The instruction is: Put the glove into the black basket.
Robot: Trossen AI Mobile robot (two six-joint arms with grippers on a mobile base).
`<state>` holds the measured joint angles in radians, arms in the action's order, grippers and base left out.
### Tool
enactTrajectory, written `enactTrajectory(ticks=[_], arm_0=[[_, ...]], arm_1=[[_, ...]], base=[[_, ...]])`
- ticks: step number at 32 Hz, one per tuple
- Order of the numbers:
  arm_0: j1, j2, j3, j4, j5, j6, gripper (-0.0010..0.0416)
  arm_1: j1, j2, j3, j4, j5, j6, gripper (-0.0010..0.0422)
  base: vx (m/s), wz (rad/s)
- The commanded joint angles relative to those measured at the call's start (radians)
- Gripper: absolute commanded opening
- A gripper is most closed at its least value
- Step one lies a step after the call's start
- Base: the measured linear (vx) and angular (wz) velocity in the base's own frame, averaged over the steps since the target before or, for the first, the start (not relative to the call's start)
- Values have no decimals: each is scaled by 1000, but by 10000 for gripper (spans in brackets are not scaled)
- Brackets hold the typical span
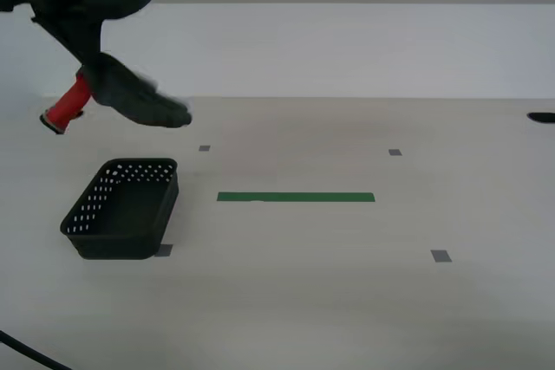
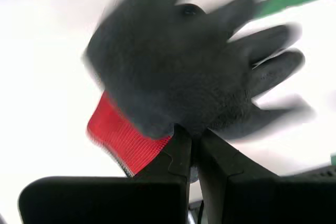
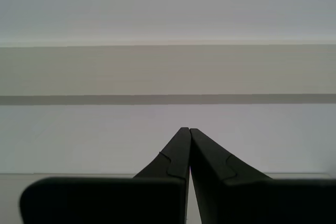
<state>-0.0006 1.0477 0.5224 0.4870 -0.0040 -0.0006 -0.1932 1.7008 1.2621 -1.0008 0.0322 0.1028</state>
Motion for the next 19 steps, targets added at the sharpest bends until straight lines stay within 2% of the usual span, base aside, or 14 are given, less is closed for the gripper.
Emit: enactTrajectory(ticks=[1, 4, 7, 9, 12, 13, 15, 19], arm_0=[[2, 0, 1, -5, 3, 0, 1], [2, 0, 1, -3, 0, 0, 0], [2, 0, 1, -3, 1, 0, 0], [2, 0, 1, -2, 1, 0, 1], [2, 0, 1, -2, 1, 0, 1], [2, 0, 1, -3, 1, 0, 1], [1, 0, 1, -2, 1, 0, 1], [2, 0, 1, -2, 1, 0, 1]], arm_1=[[34, -4, -109, 88, 5, -2, -2], [51, -3, -258, 263, 12, -10, -2], [58, -3, -340, 352, 36, -25, -2], [64, -3, -385, 416, 36, -45, -2], [65, 45, -384, 465, 36, -55, -2], [66, 137, -367, 503, 36, -63, -2], [67, 230, -340, 545, 34, -66, -2], [69, 343, -268, 599, 28, -81, 0]], base=[[0, 0], [0, 0], [0, 0], [0, 0], [0, 0], [0, 0], [0, 0], [0, 0]])
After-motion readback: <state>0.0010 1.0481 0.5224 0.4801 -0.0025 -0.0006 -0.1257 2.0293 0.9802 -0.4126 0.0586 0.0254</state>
